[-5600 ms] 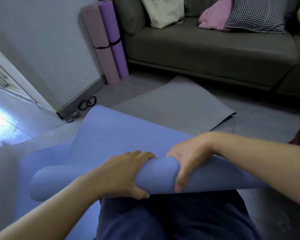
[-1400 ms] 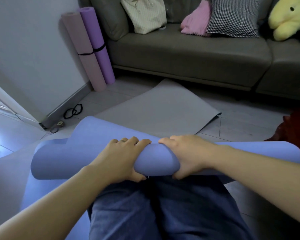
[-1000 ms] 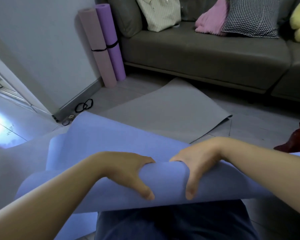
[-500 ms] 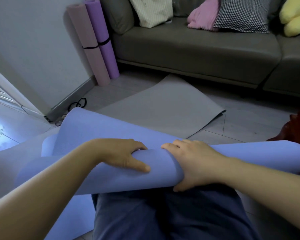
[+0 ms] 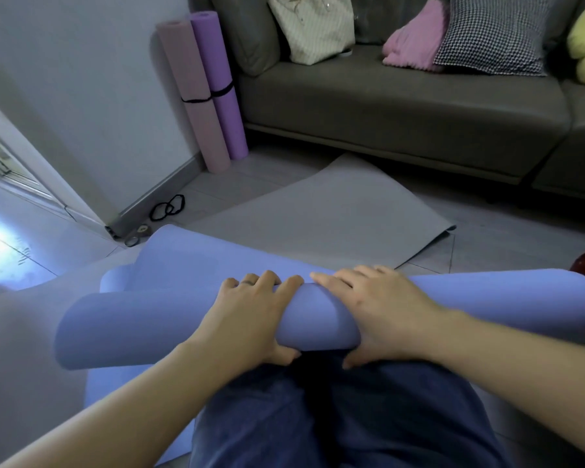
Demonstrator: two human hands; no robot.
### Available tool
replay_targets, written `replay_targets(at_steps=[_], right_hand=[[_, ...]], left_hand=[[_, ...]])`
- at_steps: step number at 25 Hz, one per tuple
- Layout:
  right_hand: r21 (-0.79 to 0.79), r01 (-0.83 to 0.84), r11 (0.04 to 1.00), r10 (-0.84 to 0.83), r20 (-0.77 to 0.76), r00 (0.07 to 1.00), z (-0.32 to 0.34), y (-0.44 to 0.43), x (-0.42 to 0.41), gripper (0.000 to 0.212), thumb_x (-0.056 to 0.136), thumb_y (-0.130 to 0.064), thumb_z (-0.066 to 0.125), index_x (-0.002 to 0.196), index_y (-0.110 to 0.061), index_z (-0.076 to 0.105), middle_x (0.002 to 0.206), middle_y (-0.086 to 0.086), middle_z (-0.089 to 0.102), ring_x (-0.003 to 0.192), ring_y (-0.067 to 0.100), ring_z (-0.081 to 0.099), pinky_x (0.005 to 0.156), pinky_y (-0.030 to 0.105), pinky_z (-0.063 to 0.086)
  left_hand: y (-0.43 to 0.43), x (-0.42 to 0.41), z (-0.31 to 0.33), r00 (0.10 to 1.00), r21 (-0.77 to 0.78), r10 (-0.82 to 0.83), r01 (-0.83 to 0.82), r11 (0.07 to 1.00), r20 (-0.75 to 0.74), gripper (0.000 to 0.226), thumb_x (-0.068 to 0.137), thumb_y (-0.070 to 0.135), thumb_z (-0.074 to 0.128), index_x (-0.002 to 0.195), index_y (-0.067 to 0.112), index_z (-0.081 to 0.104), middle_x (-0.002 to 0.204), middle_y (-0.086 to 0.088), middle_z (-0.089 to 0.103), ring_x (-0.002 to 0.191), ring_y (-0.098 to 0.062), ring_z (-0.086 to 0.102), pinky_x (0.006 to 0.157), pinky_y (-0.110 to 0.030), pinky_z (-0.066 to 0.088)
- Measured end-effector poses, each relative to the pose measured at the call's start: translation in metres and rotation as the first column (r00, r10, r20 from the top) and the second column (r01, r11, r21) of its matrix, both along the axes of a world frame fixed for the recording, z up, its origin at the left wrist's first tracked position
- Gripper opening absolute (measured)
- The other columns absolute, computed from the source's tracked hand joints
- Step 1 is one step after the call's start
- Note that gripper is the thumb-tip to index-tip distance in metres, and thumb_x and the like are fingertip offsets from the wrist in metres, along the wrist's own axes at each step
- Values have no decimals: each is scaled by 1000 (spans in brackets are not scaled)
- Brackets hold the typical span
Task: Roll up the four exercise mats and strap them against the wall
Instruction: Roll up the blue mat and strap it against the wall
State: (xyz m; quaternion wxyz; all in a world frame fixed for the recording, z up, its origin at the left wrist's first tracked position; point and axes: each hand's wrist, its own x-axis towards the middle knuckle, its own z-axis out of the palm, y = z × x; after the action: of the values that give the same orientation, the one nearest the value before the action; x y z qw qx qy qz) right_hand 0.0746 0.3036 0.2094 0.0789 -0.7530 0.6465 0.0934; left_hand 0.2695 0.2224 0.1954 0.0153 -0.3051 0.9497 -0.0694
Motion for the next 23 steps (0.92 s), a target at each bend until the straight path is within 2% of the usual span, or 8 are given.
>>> replay_targets(at_steps=[3,6,10,15,17,19,21,23], right_hand=[[-79,-2,997,7,59,998,3,0,3,72,66,-55,68,126,-32,36,109,-7,56,97,20,57,75,33,46],[158,15,987,-42,166,985,32,-12,-13,56,60,-52,75,104,-37,43,91,-13,59,77,13,58,58,29,45],[455,18,890,-156,269,950,53,-13,-30,55,61,-47,82,105,-39,51,94,-18,60,83,-1,57,70,25,52],[634,-3,773,-279,344,897,29,-26,-33,45,66,-42,83,101,-41,55,98,-22,62,94,2,60,78,24,50],[547,41,836,-259,327,909,30,-16,-36,58,67,-48,81,115,-41,50,107,-22,55,102,6,56,86,27,49],[283,90,955,-152,202,968,29,4,-31,80,69,-58,72,135,-40,32,117,-19,43,111,8,45,92,28,42],[-14,46,999,-45,56,997,14,27,-17,98,68,-63,66,146,-28,18,128,-5,40,117,19,43,96,35,40],[-204,11,979,-29,-82,996,-11,38,-3,114,51,-67,71,142,-13,28,121,9,50,105,29,54,87,45,47]], left_hand=[[0,-8,14,999,162,8,-14,987,35,78,63,65,59,131,36,35,111,6,52,98,-22,55,81,-35,43],[-10,-15,39,999,441,17,-34,897,42,72,64,65,65,127,43,36,111,13,55,99,-15,53,81,-33,43],[-20,-28,53,992,677,-32,-61,733,124,70,66,63,70,126,47,38,110,22,55,99,-8,53,84,-29,45],[-35,-47,41,944,774,-108,-186,605,311,65,68,63,71,123,44,44,115,22,58,104,-7,58,96,-33,46],[-42,-55,39,923,782,-133,-222,582,361,60,69,64,70,121,43,47,113,21,60,103,-7,59,96,-32,46],[-50,-61,40,909,805,-149,-256,535,389,51,73,61,69,115,41,50,111,18,61,101,-7,61,93,-30,47],[-57,-66,38,904,839,-152,-295,457,401,44,76,57,68,112,39,51,111,14,63,100,-9,63,92,-29,49],[-59,-68,36,895,852,-161,-322,413,416,48,78,56,68,117,34,51,114,10,65,101,-12,65,95,-33,49]])
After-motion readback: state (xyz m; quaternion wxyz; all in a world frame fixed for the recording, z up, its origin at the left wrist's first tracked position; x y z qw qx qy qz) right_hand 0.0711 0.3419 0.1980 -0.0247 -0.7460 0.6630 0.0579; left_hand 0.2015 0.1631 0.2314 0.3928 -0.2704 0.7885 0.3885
